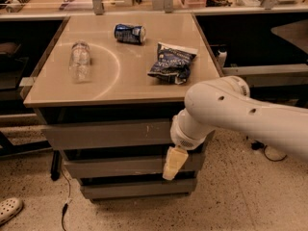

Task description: Open top drawer

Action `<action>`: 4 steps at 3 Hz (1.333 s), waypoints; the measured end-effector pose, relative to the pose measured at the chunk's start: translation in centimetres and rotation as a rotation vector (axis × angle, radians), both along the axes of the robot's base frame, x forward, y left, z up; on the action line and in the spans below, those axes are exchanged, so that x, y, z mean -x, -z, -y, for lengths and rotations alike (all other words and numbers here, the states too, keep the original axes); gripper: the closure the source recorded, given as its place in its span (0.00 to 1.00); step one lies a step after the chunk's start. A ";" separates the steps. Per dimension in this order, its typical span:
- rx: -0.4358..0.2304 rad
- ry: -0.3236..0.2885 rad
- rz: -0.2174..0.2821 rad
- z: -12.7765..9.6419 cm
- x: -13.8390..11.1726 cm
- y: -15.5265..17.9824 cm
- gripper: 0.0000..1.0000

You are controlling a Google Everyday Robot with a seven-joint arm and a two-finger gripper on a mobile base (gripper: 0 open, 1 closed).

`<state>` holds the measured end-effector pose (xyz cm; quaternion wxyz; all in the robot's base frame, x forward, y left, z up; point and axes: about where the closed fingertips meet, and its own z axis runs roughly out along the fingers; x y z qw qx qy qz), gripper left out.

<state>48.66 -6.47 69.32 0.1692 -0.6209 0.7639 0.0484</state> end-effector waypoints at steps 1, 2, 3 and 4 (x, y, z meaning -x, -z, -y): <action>0.010 0.006 0.017 -1.3 -1.8 2.6 0.00; 0.029 0.004 0.065 -1.6 -4.3 3.3 0.00; 0.043 -0.002 0.093 -1.6 -5.6 3.6 0.00; 0.054 -0.009 0.082 -1.7 -5.6 4.7 0.00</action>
Offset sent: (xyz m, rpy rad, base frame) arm 0.0751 0.0200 -0.0410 -0.0481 -0.1227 -0.0036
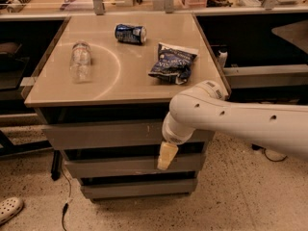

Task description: Open top drawer

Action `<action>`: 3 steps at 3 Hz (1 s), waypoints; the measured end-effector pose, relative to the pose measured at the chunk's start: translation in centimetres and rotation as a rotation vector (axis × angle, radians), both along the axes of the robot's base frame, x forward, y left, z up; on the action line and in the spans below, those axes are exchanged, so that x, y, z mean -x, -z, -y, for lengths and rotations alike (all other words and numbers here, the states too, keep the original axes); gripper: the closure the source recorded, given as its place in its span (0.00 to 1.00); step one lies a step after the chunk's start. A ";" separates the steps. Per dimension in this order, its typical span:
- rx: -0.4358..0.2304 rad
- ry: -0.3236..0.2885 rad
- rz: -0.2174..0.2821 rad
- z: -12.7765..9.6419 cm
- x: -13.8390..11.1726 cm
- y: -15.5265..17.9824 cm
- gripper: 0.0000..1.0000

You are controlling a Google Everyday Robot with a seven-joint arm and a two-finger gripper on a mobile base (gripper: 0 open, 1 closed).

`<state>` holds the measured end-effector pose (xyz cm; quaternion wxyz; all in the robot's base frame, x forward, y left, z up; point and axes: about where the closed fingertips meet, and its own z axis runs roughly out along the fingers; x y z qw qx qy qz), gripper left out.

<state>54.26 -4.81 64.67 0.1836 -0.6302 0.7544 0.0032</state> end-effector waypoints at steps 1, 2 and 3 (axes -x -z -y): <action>0.007 -0.033 -0.060 -1.0 1.4 2.0 0.00; 0.007 -0.033 -0.061 -1.0 1.5 1.6 0.00; 0.008 -0.043 -0.095 -0.7 2.4 1.4 0.00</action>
Offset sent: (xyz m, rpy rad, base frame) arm -0.0747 0.0277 -0.0420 -0.0339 0.2715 0.2248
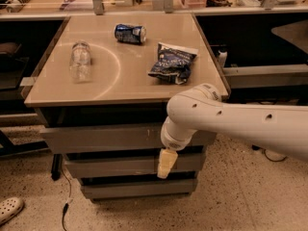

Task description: Open top drawer

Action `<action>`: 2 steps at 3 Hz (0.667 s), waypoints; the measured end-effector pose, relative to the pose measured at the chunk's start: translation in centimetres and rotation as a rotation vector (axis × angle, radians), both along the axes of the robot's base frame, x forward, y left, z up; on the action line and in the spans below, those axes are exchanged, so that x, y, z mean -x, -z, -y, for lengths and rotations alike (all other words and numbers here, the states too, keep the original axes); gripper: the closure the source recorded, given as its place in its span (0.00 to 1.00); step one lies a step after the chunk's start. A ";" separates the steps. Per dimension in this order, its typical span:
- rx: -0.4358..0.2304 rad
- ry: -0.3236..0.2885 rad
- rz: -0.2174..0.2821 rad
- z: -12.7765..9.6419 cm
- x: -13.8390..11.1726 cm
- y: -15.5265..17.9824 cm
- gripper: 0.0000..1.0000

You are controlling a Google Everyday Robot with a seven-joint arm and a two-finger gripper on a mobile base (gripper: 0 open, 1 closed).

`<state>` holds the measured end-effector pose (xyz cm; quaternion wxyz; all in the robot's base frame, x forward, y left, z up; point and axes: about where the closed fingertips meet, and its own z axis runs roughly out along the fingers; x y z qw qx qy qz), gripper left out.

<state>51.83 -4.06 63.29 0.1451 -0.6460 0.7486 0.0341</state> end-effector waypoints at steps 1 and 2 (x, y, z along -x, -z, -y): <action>-0.002 -0.012 -0.015 0.2 1.2 -1.1 0.00; -0.006 -0.019 -0.112 1.1 4.5 -1.6 0.00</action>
Offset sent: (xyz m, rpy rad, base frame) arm -0.2011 -0.0583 0.0608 0.0261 0.5807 0.0482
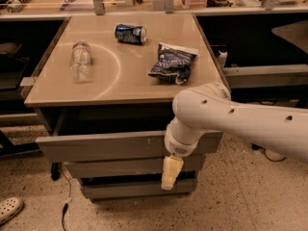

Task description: Open top drawer

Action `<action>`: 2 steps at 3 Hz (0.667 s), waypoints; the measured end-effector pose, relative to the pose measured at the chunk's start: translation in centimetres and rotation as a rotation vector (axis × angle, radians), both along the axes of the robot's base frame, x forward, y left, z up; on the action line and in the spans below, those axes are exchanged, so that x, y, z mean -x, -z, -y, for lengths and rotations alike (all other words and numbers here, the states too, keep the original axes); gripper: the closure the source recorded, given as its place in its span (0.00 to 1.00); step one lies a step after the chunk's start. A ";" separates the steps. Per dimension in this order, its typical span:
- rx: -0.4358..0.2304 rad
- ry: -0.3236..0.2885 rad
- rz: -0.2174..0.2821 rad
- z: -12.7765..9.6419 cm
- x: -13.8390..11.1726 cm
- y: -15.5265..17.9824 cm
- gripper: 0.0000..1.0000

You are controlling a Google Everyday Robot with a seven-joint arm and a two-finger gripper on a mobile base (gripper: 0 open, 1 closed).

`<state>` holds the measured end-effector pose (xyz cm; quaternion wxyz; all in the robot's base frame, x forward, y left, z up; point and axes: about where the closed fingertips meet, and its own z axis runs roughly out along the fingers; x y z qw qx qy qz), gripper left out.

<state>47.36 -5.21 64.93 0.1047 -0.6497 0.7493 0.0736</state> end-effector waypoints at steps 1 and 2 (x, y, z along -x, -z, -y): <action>0.000 0.000 0.000 -0.1 -0.1 0.0 0.00; -0.005 -0.016 -0.106 0.9 3.5 -0.7 0.00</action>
Offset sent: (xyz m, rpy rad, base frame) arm -0.1492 -0.0431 0.0388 0.0205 0.4516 0.0662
